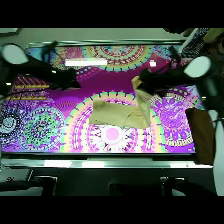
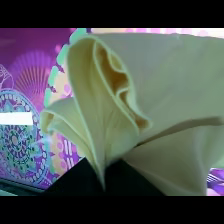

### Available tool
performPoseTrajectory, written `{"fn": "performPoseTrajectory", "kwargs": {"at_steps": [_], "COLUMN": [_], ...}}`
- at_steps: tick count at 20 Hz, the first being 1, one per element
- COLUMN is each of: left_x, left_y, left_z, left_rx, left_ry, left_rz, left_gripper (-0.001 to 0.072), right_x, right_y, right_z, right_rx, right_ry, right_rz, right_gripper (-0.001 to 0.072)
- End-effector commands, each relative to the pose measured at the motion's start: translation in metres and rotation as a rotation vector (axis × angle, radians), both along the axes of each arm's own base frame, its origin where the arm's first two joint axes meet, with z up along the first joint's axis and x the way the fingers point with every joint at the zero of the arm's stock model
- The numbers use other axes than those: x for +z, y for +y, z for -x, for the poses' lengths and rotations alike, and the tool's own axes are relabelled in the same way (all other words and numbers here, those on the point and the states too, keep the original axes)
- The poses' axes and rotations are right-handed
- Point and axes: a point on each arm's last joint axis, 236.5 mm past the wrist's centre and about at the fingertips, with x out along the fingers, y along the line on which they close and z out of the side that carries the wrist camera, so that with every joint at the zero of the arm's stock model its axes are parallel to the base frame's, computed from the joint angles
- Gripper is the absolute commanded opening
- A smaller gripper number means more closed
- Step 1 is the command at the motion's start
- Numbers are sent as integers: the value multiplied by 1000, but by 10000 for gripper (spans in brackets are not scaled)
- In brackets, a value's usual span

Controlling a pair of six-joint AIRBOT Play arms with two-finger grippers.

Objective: Fold the clothes and pants, and hang the long-sleeved shirts on hangers.

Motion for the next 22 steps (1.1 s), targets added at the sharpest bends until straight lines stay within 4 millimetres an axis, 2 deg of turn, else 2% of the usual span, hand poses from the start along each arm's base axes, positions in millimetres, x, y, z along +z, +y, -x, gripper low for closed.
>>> {"fn": "performPoseTrajectory", "kwargs": {"at_steps": [1,4,6,10,15,16,18,22], "left_x": [32,44,45,45,45,45,45,45], "left_y": [69,79,80,79,79,79,79,79], "left_z": [23,28,28,28,28,28,28,28], "left_rx": [60,72,70,69,66,66,56,57], "left_ry": [-73,-108,-111,-112,-114,-114,-120,-119], "left_rz": [-144,-156,-158,-157,-158,-158,-161,-161], "left_gripper": [17,17,16,17,17,16,16,16], "right_x": [-26,-58,-81,-114,-121,-120,-117,-92], "right_y": [73,111,125,135,135,135,140,165], "right_z": [-7,-7,-6,-2,5,5,7,27], "right_rx": [16,25,27,15,24,23,25,143], "right_ry": [3,48,84,167,205,204,212,221], "right_rz": [-51,-62,-55,-43,-33,-34,-63,-176], "right_gripper": [30,30,30,31,32,61,223,455]}}
